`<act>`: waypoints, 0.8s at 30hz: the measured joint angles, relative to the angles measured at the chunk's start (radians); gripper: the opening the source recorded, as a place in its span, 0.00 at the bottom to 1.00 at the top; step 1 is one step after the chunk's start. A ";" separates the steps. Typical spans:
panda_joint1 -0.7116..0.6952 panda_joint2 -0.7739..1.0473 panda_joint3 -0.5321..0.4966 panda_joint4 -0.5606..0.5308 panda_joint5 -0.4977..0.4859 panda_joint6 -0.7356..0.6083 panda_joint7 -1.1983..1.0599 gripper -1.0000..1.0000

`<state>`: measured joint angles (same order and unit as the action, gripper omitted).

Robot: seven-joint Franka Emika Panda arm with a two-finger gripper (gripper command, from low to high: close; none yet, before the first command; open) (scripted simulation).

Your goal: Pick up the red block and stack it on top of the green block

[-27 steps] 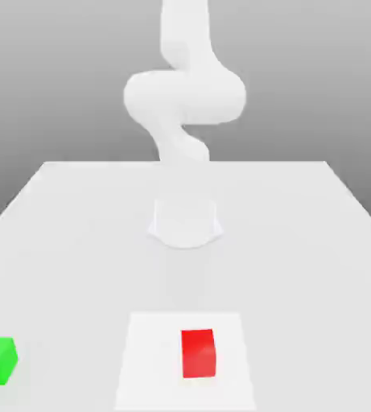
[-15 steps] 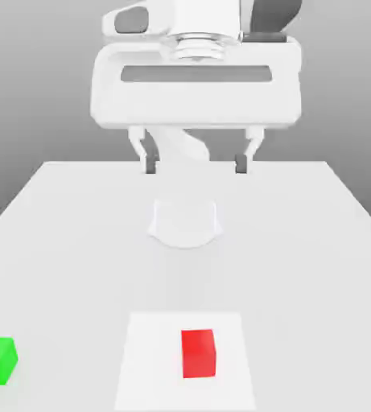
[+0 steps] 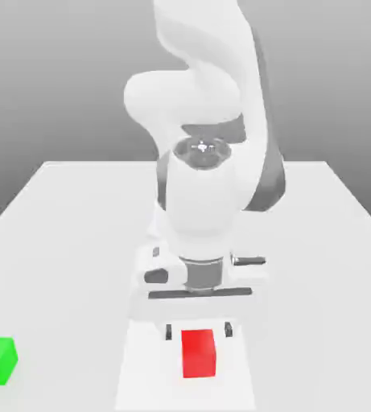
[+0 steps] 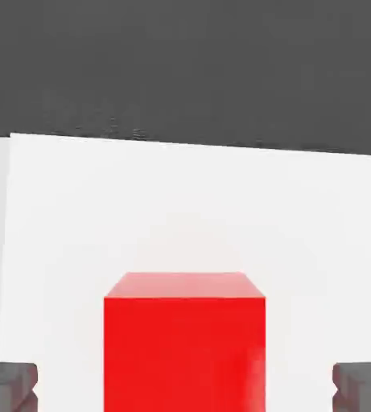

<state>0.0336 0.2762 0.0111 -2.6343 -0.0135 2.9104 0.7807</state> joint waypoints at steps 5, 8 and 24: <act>0.000 0.020 -0.001 0.003 -0.004 0.017 0.003 0.00; -0.002 0.017 0.001 0.002 -0.004 0.015 0.003 0.00; -0.278 -0.089 -0.244 0.214 0.104 -0.312 0.037 0.00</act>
<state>-0.2440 0.1869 -0.2333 -2.4206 0.0908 2.5989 0.8176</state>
